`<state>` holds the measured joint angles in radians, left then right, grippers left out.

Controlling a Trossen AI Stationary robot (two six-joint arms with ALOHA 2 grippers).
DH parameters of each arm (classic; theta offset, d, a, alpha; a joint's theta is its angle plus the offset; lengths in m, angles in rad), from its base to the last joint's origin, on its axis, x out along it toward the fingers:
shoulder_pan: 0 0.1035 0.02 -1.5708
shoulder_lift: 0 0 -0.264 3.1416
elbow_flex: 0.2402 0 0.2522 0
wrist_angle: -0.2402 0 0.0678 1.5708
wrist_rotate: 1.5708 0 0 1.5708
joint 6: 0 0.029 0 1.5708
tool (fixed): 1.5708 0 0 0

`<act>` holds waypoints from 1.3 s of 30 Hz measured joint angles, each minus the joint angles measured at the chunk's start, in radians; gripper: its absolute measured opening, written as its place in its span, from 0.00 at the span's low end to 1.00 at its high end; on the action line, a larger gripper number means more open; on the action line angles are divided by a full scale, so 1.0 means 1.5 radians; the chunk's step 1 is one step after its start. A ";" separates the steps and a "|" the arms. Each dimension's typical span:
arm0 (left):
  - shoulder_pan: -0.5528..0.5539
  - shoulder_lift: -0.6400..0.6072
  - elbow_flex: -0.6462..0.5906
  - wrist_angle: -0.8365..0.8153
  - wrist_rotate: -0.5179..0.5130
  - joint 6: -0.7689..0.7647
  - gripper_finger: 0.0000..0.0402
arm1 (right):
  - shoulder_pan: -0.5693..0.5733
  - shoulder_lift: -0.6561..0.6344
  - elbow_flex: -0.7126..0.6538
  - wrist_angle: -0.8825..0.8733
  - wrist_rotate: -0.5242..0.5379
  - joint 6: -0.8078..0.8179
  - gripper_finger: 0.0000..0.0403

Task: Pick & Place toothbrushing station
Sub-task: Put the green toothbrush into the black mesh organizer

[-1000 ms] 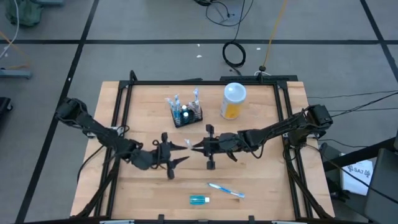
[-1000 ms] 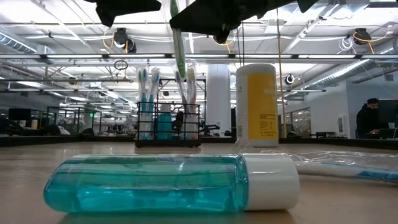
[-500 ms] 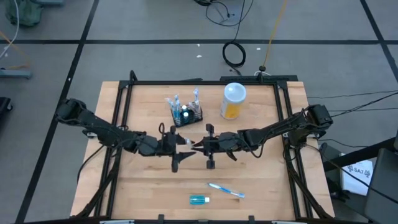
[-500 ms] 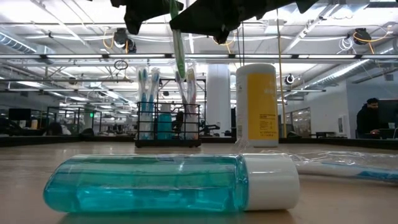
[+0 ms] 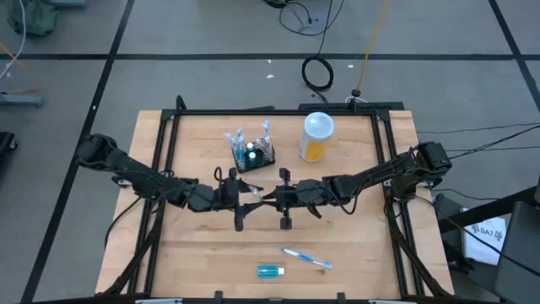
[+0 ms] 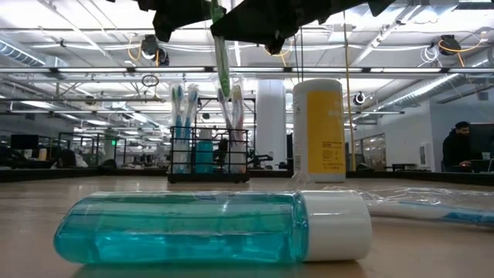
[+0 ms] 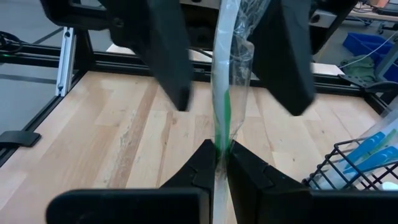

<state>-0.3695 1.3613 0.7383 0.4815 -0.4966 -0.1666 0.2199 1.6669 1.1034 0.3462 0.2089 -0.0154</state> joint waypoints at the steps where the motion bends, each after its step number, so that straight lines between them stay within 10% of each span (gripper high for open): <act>1: 0.000 0.000 0.000 0.000 -0.001 0.008 0.53 | 0.000 0.000 0.000 0.000 0.000 0.000 0.04; 20: 0.000 0.000 0.000 -0.004 0.029 0.009 0.03 | 0.000 0.000 -0.001 -0.002 -0.003 0.000 0.04; 39: -0.009 -0.003 0.000 -0.006 -0.007 0.010 0.04 | 0.000 0.000 -0.001 -0.005 0.001 -0.023 0.24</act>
<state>-0.3831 1.3565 0.7380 0.4730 -0.5067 -0.1515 0.2195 1.6672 1.1023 0.3383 0.2107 -0.0504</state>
